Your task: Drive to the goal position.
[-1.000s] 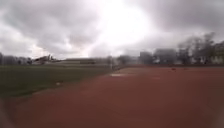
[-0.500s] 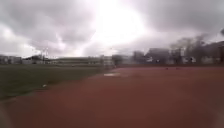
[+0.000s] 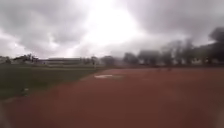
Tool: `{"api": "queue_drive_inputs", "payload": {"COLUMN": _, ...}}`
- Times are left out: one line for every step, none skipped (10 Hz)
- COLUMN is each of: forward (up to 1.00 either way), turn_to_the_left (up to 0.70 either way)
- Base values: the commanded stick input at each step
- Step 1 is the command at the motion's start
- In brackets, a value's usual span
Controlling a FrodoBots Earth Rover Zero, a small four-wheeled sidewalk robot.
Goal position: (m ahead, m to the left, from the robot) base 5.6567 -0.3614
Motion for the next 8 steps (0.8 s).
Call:
{"api": "queue_drive_inputs", "payload": {"forward": 0.70, "turn_to_the_left": -0.35}}
{"api": "queue_drive_inputs", "payload": {"forward": 0.70, "turn_to_the_left": -0.35}}
{"api": "queue_drive_inputs", "payload": {"forward": 0.70, "turn_to_the_left": -0.35}}
{"api": "queue_drive_inputs", "payload": {"forward": 0.70, "turn_to_the_left": 0.00}}
{"api": "queue_drive_inputs", "payload": {"forward": 0.70, "turn_to_the_left": 0.00}}
{"api": "queue_drive_inputs", "payload": {"forward": 0.70, "turn_to_the_left": 0.00}}
{"api": "queue_drive_inputs", "payload": {"forward": 0.70, "turn_to_the_left": 0.00}}
{"api": "queue_drive_inputs", "payload": {"forward": 0.70, "turn_to_the_left": 0.00}}
